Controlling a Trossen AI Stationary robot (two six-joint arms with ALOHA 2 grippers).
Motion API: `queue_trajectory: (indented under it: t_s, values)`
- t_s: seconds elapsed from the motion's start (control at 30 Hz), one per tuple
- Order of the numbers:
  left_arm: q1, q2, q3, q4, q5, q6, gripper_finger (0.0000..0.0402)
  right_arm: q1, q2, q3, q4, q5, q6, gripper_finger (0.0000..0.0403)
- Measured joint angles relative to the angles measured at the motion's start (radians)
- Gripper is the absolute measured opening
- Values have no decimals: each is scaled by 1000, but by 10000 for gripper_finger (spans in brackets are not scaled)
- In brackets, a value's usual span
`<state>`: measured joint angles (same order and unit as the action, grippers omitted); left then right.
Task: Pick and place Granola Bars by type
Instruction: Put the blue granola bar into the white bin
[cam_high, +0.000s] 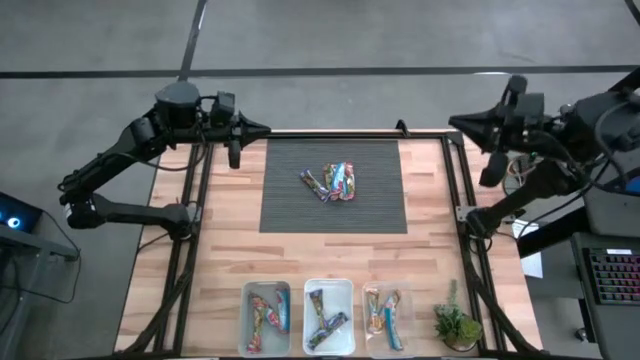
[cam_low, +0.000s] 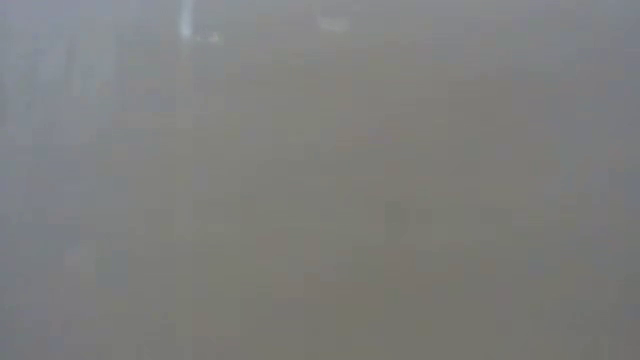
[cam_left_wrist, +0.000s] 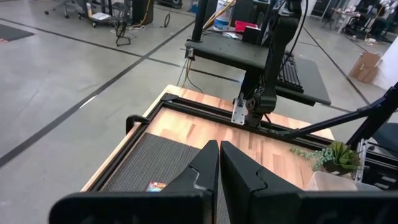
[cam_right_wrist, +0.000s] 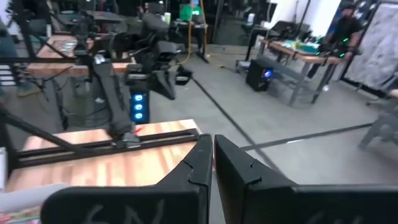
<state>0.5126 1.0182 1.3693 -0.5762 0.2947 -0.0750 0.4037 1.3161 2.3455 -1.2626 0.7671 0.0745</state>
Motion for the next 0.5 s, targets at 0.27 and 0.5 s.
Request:
queue_trajectory:
  t_s: [0.27, 0.5]
  values:
    - [0, 2, 0, 21, 0, -1, 0, -12, -64, 0, 2, -8, -87, 9]
    - [0, 2, 0, 90, 0, -3, 0, -12, -93, 0, -24, -20, -159, 8]
